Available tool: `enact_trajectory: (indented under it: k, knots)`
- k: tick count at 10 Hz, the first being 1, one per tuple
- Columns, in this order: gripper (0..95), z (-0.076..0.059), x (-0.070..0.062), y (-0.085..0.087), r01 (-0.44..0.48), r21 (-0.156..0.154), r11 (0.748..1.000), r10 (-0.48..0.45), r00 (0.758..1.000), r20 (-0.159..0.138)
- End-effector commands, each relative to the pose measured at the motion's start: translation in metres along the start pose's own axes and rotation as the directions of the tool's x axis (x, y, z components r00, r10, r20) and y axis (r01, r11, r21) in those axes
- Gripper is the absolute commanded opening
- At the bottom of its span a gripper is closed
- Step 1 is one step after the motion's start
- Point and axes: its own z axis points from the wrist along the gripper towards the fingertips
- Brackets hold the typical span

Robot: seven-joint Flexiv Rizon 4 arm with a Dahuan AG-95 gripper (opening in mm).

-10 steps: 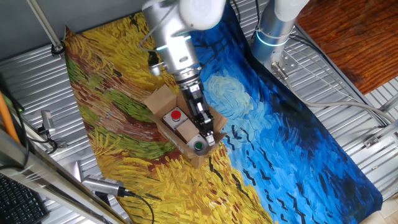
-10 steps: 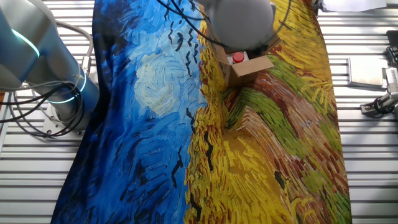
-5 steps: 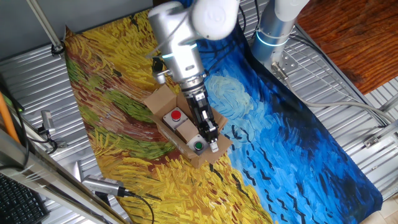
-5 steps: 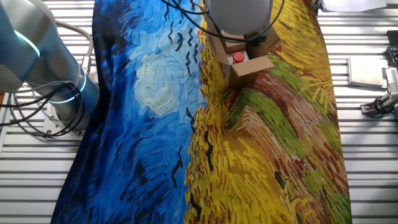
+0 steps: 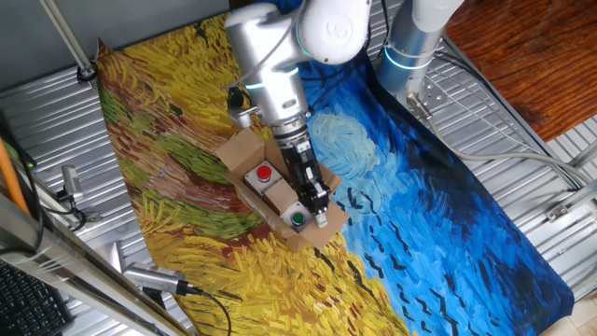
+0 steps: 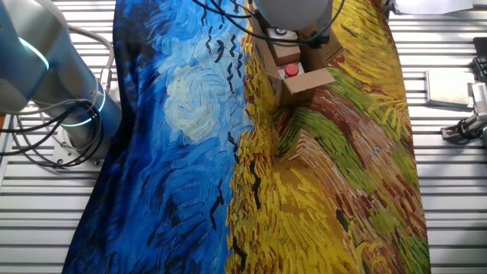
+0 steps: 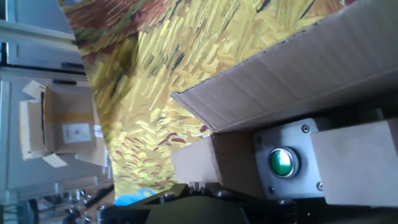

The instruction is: Open a box

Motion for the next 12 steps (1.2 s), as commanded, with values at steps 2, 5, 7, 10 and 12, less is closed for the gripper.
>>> enact_trajectory:
  k: [2, 5, 7, 10, 12]
  knots:
    - [0.0, -0.009, 0.002, 0.013, 0.051, 0.109, 0.993, -0.048, 0.998, -0.029]
    - [0.0, -0.029, 0.002, 0.018, 0.078, 0.138, 0.987, -0.071, 0.996, -0.055]
    - [0.0, -0.058, -0.001, 0.015, 0.108, 0.156, 0.982, -0.091, 0.990, -0.110]
    - [0.0, -0.094, -0.006, 0.000, 0.247, 0.206, 0.947, -0.205, 0.957, -0.205]
    - [0.0, -0.114, -0.004, -0.024, 0.333, 0.213, 0.918, -0.278, 0.927, -0.252]
